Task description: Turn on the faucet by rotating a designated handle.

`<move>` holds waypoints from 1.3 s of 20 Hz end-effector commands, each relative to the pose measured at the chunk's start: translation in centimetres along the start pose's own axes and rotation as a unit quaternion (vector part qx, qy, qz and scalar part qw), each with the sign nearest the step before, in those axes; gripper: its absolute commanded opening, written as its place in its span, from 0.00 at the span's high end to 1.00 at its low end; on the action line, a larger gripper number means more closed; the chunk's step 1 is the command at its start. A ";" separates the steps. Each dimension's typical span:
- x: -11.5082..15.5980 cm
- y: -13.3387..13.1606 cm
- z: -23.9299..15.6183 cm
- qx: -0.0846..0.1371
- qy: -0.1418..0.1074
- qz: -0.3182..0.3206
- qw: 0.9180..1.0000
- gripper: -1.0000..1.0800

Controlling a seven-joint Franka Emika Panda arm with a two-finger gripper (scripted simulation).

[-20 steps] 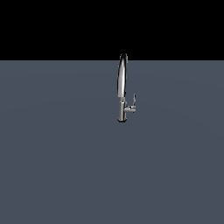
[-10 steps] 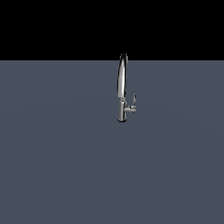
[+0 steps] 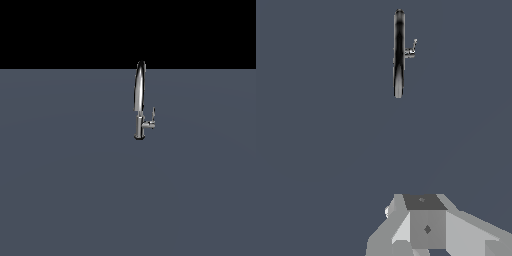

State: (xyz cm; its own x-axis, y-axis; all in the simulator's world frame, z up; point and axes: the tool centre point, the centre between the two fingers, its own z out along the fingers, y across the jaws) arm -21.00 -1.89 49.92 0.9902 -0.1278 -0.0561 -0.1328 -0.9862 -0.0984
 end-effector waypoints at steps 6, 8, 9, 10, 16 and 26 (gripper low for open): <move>4.5 -0.1 0.8 0.046 -0.044 0.050 0.997 1.00; 5.7 -0.1 1.1 0.059 -0.057 0.064 0.995 1.00; 6.3 -0.1 1.2 0.066 -0.063 0.071 0.993 1.00; 7.0 0.0 1.4 0.072 -0.069 0.078 0.992 1.00; 10.7 0.3 2.5 0.112 -0.107 0.121 0.981 1.00; 16.7 1.4 5.2 0.180 -0.170 0.191 0.950 1.00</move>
State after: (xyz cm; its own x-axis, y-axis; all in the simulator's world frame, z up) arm -5.70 -4.60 44.19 0.8204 -0.3603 -0.4440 -0.5232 -0.7863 -0.3286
